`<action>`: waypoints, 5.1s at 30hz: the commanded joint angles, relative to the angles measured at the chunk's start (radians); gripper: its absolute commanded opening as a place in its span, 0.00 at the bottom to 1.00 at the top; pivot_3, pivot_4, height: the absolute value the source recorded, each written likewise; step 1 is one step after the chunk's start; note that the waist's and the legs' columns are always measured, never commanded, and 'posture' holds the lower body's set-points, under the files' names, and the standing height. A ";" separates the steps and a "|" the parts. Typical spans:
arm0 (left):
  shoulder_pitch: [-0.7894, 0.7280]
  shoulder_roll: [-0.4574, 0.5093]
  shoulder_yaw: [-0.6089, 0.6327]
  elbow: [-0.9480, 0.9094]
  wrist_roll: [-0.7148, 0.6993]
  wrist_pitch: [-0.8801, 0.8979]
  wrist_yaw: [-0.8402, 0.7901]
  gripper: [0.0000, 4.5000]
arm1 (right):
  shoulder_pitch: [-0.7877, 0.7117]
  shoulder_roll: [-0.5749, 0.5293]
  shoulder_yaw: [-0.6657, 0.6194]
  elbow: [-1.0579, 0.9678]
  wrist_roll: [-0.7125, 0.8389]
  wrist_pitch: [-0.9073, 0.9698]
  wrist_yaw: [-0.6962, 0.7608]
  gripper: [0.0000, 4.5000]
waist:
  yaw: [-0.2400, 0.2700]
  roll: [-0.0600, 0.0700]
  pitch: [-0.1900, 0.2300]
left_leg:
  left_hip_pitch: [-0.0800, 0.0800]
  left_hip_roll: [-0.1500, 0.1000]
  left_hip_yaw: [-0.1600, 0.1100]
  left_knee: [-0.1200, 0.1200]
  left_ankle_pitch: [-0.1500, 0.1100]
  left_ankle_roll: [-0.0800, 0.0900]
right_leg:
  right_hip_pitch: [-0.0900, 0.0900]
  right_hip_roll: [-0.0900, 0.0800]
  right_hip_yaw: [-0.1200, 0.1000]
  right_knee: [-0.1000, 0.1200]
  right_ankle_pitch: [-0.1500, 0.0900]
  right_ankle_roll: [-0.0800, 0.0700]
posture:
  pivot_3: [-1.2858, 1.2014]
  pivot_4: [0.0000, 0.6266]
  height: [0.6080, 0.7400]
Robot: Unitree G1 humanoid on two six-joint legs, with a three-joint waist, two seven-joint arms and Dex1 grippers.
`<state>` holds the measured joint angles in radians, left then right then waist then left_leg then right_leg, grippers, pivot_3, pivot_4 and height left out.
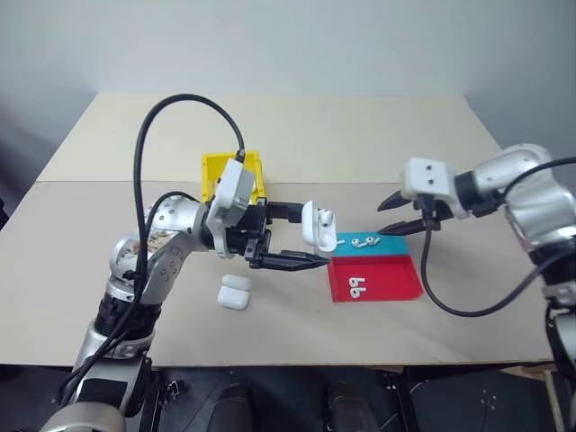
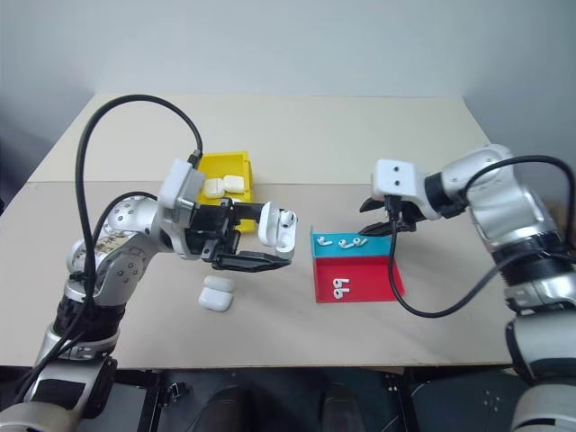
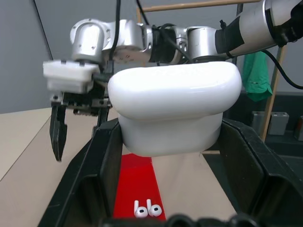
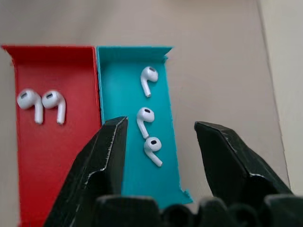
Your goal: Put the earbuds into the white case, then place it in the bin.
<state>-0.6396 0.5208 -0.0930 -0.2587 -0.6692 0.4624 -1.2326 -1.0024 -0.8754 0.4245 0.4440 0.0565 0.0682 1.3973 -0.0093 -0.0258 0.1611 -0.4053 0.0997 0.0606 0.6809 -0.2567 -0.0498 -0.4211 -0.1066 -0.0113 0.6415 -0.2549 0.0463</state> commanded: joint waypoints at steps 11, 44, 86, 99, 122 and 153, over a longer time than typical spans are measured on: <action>0.029 0.024 0.035 -0.077 -0.015 -0.007 0.045 0.61 | -0.178 0.162 0.086 0.501 -0.313 -0.510 -0.032 0.65 | -0.005 0.001 0.000 | 0.001 0.000 0.000 0.000 0.001 -0.002 | 0.000 0.000 0.000 0.001 0.000 0.000 | 0.52 0.24 1.00; 0.046 0.050 0.046 -0.103 -0.025 0.001 0.071 0.61 | -0.203 0.248 0.061 0.691 -0.426 -0.592 -0.095 0.53 | -0.006 0.001 0.001 | 0.002 0.000 0.000 -0.001 0.002 -0.003 | 0.001 0.000 0.000 0.005 0.000 0.000 | 0.52 0.24 1.00; 0.034 0.051 0.046 -0.087 -0.017 -0.004 0.050 0.61 | -0.160 0.198 0.026 0.656 -0.440 -0.618 -0.025 0.19 | -0.007 0.002 0.001 | 0.004 0.000 0.001 -0.001 0.002 -0.004 | 0.002 0.000 0.001 0.004 0.000 0.000 | 0.52 0.24 1.00; 0.033 0.048 0.040 -0.083 -0.012 -0.010 0.049 0.61 | -0.186 0.209 0.007 0.648 -0.430 -0.589 -0.020 0.34 | -0.007 0.002 0.001 | 0.003 0.000 0.001 -0.001 0.002 -0.004 | 0.002 0.000 0.001 0.004 0.000 0.000 | 0.52 0.24 1.00; 0.040 0.048 0.044 -0.091 -0.011 -0.014 0.058 0.61 | -0.219 0.213 0.016 0.670 -0.454 -0.609 -0.017 0.47 | -0.007 0.002 0.001 | 0.003 0.000 0.001 -0.001 0.002 -0.004 | 0.001 0.000 0.000 0.004 0.000 0.000 | 0.52 0.24 1.00; 0.052 0.060 0.052 -0.110 -0.015 -0.010 0.078 0.61 | -0.246 0.246 0.034 0.717 -0.486 -0.673 -0.028 0.47 | -0.008 0.002 0.001 | 0.003 0.000 0.001 -0.001 0.002 -0.004 | 0.001 0.000 0.000 0.005 0.000 0.000 | 0.52 0.24 1.00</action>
<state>-0.5872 0.5776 -0.0618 -0.3382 -0.6705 0.4624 -1.1595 -1.2195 -0.6183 0.4609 1.1580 -0.4256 -0.5863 1.3710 -0.0171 -0.0234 0.1624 -0.4026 0.0999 0.0612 0.6797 -0.2544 -0.0538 -0.4202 -0.1067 -0.0110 0.6465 -0.2549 0.0464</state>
